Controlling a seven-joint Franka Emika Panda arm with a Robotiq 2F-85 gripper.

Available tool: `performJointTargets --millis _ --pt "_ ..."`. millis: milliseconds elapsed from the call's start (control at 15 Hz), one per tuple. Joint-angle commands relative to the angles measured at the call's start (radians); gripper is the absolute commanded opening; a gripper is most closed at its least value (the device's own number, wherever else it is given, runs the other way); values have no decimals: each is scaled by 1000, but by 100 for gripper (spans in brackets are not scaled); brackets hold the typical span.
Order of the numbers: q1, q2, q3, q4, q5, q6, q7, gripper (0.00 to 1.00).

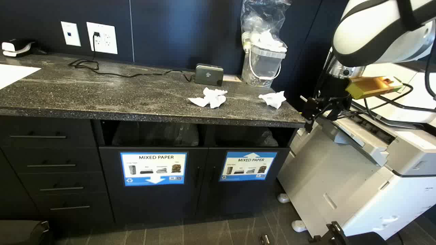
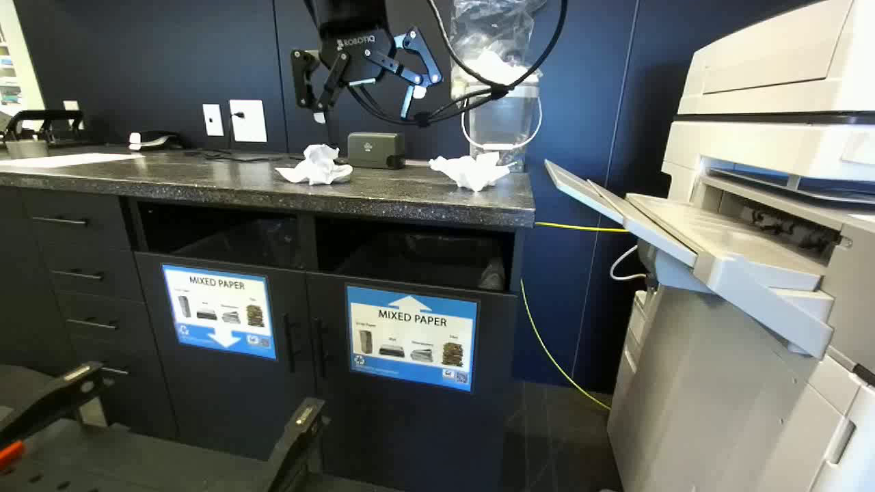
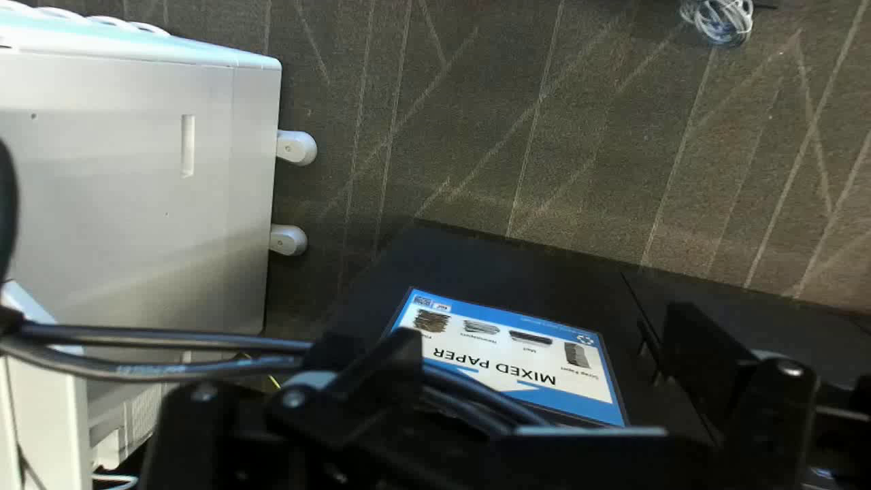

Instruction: Put the right and left pieces of white paper in the right bin respectively

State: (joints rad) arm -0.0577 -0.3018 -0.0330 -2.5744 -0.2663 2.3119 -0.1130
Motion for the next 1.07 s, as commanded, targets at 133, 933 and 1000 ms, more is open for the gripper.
performJointTargets --millis 133,933,1000 --pt "1 -3 0 5 1 -2 0 100" --pt "-2 75 -26 91 -14 107 -91 100" --pt "4 105 -38 127 10 153 -121 100"
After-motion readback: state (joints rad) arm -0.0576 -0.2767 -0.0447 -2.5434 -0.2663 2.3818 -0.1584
